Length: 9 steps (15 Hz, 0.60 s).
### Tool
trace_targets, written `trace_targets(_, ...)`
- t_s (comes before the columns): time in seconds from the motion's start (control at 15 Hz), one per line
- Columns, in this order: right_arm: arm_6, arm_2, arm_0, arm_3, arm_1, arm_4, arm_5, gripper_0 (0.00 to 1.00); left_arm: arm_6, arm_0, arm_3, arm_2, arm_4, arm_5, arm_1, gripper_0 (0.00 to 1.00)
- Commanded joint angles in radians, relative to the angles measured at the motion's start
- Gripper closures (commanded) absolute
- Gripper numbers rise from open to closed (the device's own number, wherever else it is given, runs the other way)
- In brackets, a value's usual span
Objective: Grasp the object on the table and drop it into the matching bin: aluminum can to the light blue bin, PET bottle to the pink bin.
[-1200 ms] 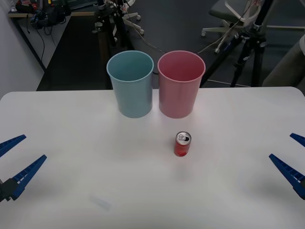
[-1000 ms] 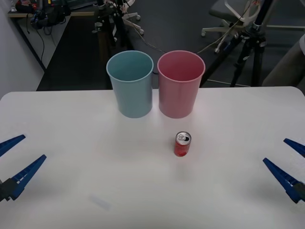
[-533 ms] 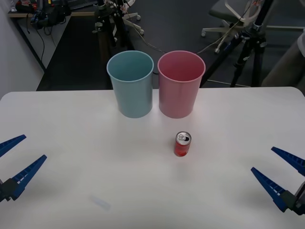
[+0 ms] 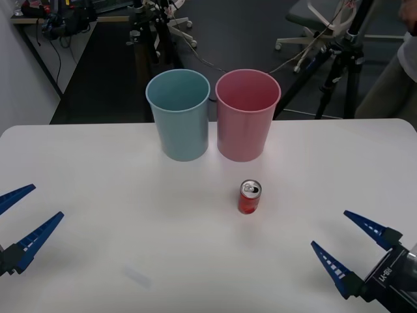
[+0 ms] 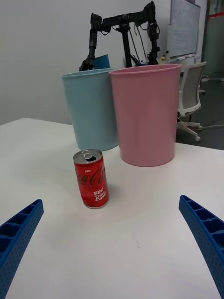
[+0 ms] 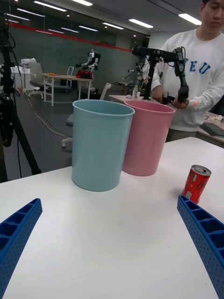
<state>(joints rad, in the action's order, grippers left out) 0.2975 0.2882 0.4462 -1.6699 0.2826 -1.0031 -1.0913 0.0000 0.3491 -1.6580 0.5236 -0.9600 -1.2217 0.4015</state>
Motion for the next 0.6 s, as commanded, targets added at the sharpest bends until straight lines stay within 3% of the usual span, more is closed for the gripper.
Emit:
trace_targets(0.07,0.084,-0.080,-0.001,0.001,-0.013,0.001,0.071,0.00,0.000,0.000,0.000,0.000,0.000,0.000,0.000,0.00)
trace_targets(0.6,0.157,-0.285,-0.040,0.001,-0.014,0.006,0.297,0.00,0.000,0.000,0.000,0.000,0.000,0.000,0.000,0.00)
